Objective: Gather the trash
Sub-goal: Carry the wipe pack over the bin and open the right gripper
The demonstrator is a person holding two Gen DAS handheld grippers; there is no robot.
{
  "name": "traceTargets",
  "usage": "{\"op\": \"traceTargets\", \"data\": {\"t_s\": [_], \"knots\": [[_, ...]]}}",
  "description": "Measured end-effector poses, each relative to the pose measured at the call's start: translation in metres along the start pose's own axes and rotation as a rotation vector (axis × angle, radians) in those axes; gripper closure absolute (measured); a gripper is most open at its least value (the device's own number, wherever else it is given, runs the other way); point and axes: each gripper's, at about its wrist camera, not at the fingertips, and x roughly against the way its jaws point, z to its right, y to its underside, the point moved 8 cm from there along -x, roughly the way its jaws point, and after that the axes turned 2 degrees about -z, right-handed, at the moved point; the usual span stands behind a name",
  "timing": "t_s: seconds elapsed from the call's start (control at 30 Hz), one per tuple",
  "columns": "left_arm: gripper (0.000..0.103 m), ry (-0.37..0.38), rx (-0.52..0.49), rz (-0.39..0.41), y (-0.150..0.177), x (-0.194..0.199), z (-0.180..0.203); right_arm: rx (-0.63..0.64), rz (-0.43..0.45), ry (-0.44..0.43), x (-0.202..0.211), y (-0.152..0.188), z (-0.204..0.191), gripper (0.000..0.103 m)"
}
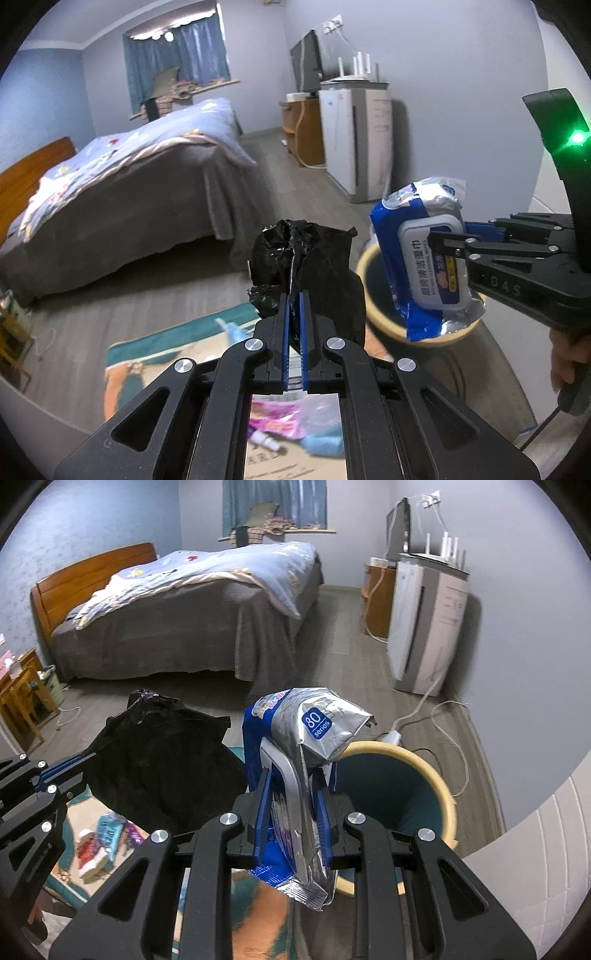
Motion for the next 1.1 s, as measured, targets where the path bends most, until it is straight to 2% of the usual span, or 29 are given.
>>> {"op": "traceTargets", "data": {"t_s": [0.27,0.5,0.73,0.8,0.9,1.1], "knots": [[0.098,0.047,-0.036,-0.010,-0.009,-0.019,0.042,-0.020,0.014,0.074,0.000,0.003,0.044,0.081],[0.098,0.090,-0.050,-0.048,-0.013,-0.044,0.063,-0.059,0.016,0.111,-0.006,0.003,0.077,0.081],[0.098,0.076,-0.127,-0.047,-0.029,-0.073,0.083,-0.177,-0.007,0.105,-0.044,0.004,0.124,0.081],[0.098,0.068,-0.156,-0.047,-0.034,-0.084,0.091,-0.199,-0.016,0.140,-0.055,0.007,0.139,0.081],[0.098,0.087,-0.150,-0.068,-0.040,-0.102,0.099,-0.203,-0.023,0.150,-0.066,0.010,0.149,0.081],[0.098,0.077,-0.179,-0.077,-0.045,-0.122,0.111,-0.257,-0.037,0.134,-0.080,0.015,0.162,0.081]]}}
